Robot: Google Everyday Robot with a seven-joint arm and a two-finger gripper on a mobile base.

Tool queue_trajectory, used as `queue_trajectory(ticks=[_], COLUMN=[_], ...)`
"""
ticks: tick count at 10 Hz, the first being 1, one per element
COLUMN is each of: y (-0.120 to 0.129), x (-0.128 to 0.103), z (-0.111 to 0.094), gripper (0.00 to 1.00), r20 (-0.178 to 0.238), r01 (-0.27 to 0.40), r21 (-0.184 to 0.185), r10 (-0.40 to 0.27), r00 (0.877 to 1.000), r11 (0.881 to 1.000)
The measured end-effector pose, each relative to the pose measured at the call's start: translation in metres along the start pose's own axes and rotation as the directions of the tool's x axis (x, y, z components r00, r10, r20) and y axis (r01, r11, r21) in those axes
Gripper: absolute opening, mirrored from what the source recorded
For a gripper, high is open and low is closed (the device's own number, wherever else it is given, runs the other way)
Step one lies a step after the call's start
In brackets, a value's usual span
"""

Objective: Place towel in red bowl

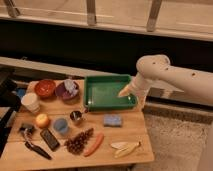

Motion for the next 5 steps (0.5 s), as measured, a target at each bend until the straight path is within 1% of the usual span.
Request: queue_trajectory(ticks=[1,3,5], y=[0.005,0.026,0.075], x=[0.001,0.005,0.011], z=[0.000,0.001,0.005], gripper=[0.78,0.78,0.78], r20=[0.013,0.032,0.044], r01=[0.028,0.078,0.143], r21=[0.019,0.033,0.038], r10=[-0.028,-0.079,-0.145], r00=[1.000,0.996,0.989], r11=[0.999,0.996,0.989])
